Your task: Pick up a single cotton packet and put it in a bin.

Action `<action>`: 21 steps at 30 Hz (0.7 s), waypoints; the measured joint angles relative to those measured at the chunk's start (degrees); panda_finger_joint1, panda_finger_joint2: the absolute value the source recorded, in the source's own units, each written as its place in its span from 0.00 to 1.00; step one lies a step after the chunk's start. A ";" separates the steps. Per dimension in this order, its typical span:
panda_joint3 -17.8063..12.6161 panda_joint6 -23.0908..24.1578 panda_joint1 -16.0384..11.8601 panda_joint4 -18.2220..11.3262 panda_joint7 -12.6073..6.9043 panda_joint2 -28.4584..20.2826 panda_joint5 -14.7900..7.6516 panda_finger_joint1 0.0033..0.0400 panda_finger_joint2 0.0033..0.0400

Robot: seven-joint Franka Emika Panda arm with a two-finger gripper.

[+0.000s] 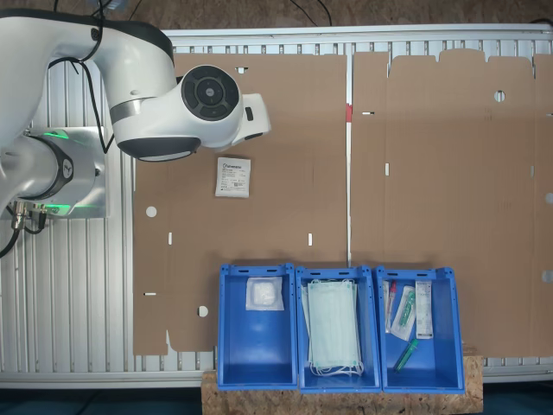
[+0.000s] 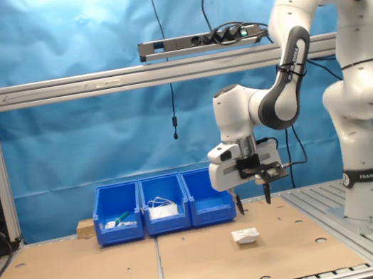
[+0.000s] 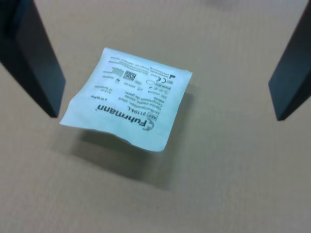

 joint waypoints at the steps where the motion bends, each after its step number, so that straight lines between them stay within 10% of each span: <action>1: -0.01 0.72 -0.11 0.00 0.00 0.65 0.00 1.00 1.00; 21: -3.66 8.74 -0.87 1.73 0.00 10.48 -3.16 1.00 1.00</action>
